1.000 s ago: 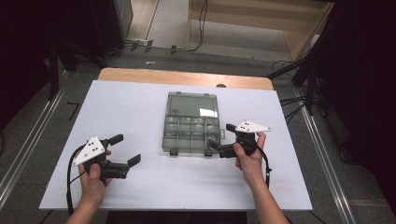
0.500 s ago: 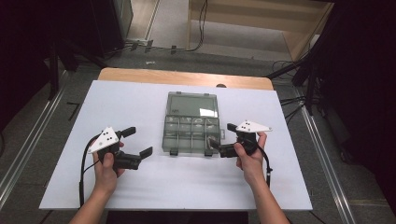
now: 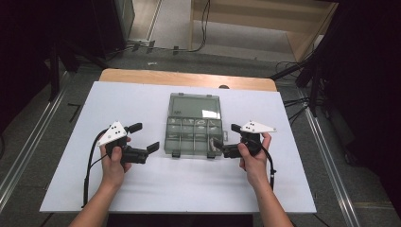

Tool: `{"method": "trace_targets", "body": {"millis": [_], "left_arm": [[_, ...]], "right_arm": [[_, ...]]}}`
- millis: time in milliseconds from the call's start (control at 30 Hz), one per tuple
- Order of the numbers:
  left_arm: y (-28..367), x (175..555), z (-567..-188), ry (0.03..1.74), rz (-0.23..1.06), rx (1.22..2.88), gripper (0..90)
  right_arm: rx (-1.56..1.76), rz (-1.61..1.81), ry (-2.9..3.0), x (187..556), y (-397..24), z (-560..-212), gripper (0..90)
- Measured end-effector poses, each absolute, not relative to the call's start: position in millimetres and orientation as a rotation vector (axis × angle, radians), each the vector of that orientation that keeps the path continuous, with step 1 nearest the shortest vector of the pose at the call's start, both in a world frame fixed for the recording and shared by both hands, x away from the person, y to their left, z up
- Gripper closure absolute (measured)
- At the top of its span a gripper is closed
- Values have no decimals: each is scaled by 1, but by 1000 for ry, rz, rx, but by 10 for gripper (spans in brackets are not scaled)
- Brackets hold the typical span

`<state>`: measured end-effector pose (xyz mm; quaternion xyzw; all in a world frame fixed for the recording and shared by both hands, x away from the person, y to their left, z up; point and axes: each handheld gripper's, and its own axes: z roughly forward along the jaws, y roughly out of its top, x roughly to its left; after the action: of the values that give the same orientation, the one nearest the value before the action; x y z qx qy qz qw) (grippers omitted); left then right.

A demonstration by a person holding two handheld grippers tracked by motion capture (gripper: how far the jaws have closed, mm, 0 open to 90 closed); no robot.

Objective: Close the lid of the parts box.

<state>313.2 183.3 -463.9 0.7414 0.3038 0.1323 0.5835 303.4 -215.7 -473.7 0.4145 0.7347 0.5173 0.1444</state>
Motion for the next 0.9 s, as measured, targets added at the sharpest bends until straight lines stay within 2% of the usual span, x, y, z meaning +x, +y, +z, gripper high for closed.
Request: {"method": "trace_targets", "body": {"millis": [900], "left_arm": [[149,380,-469,832,227,1730,0]], "right_arm": [[1316,1499,2048,353,-214,-472,0]]}}
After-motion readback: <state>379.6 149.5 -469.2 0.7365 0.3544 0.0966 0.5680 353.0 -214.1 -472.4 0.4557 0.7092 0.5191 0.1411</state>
